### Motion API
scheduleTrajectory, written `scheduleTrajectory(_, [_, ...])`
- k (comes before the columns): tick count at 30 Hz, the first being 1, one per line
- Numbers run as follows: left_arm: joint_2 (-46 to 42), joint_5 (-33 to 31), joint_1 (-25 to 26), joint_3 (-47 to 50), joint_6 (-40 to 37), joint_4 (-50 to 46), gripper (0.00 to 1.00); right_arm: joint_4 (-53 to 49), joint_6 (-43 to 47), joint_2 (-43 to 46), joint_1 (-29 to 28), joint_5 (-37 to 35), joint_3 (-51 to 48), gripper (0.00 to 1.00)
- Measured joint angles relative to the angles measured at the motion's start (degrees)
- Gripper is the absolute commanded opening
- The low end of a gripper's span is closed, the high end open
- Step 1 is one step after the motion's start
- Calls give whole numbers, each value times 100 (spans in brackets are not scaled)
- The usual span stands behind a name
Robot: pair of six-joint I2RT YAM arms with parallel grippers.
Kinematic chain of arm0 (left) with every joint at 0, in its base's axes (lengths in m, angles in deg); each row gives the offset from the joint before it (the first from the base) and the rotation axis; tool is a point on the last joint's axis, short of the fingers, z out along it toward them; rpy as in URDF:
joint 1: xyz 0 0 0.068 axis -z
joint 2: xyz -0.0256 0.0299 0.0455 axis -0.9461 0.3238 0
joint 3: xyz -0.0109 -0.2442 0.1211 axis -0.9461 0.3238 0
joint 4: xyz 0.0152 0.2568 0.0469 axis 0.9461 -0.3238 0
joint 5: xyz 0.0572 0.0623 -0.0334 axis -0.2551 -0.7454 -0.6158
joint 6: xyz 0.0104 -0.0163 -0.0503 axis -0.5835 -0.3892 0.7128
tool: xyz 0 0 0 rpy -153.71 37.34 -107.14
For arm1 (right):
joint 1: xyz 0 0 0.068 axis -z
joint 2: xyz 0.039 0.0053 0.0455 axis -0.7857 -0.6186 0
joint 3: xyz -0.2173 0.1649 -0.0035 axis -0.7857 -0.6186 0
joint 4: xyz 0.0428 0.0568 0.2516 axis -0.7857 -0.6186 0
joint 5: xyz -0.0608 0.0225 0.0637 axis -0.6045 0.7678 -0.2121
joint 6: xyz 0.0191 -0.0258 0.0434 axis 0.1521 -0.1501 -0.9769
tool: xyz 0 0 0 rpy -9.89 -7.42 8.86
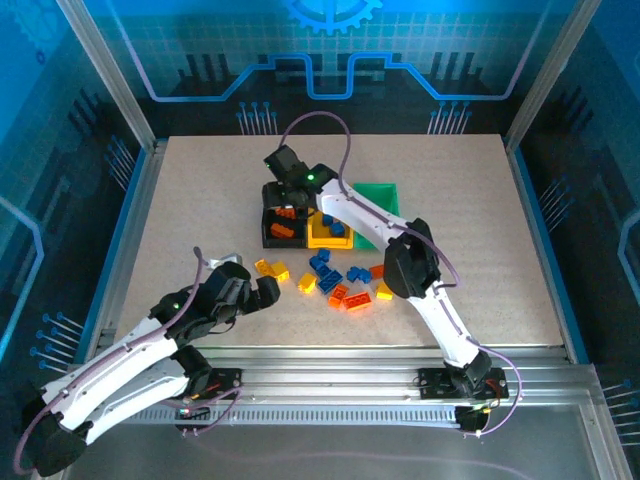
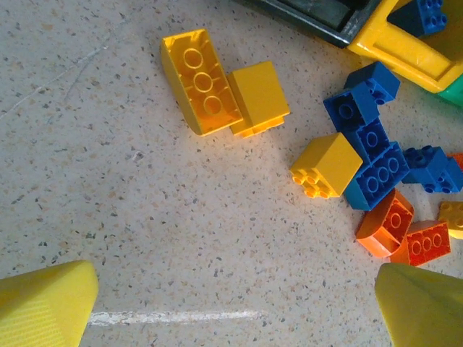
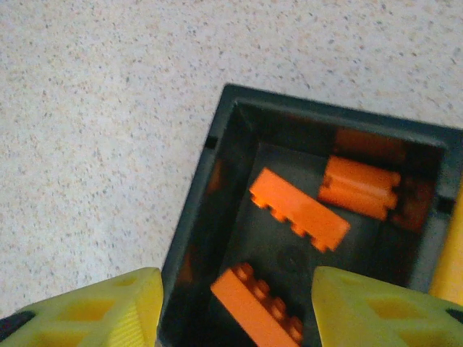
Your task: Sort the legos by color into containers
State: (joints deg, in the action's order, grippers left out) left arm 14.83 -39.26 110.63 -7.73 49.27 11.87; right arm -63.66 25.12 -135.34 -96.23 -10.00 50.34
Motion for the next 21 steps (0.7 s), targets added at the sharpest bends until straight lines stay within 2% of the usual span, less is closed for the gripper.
scheduleTrajectory(7, [957, 356, 22, -190, -350, 354, 95, 597, -151, 2153, 17, 2, -2673, 59])
scheduleTrajectory(13, [2190, 382, 616, -763, -767, 708, 82, 1095, -313, 3853, 184, 20, -4677, 60])
scheduleTrajectory(21, [3919, 61, 938, -1530, -1268, 881, 74, 1327, -573, 5278, 391, 4, -6627, 61])
